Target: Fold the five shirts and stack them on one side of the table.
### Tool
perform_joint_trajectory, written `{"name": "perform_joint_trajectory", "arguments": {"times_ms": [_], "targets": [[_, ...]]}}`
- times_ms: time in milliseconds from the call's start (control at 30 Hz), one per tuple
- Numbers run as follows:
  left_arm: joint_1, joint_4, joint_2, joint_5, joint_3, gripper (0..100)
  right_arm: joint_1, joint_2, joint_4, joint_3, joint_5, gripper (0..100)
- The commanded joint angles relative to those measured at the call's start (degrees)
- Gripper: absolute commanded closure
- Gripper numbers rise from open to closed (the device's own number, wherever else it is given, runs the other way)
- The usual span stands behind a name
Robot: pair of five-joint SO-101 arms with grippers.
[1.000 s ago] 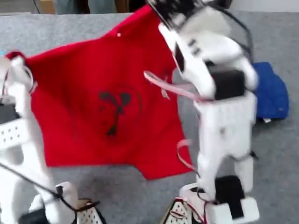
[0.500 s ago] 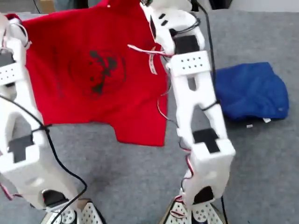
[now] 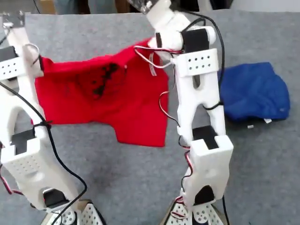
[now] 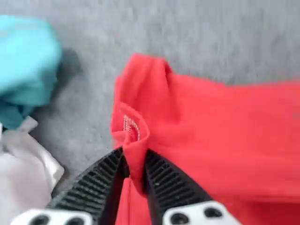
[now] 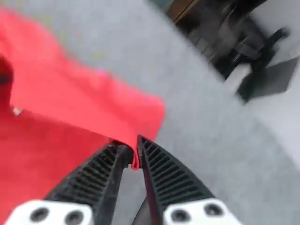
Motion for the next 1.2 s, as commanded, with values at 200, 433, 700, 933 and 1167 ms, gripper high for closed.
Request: {"name": "perform_joint_trajectory", "arguments": {"times_ms": [200, 433, 700, 933, 1167], "targets": [[-3.30, -8.18, -0.79, -8.09, 17.80, 97, -3.16, -3.21, 10.81, 6.46, 3.43, 98.4], [-7.60, -16.97, -0.62, -8.53, 21.58, 97, -5.54, -13.76, 7.38, 30.64, 5.36, 98.4], [-4.88, -16.88, -0.62, -13.63, 23.34, 97, -6.15, -28.35, -0.26, 54.64, 5.63, 98.4], [-3.56, -16.97, -0.62, -19.16, 28.00, 97, -6.15, -39.25, -6.42, 74.51, 7.82, 98.4], [-3.65, -16.62, -0.62, -25.41, 29.49, 97, -6.33, -43.56, -13.89, 88.40, 7.82, 98.4]]}}
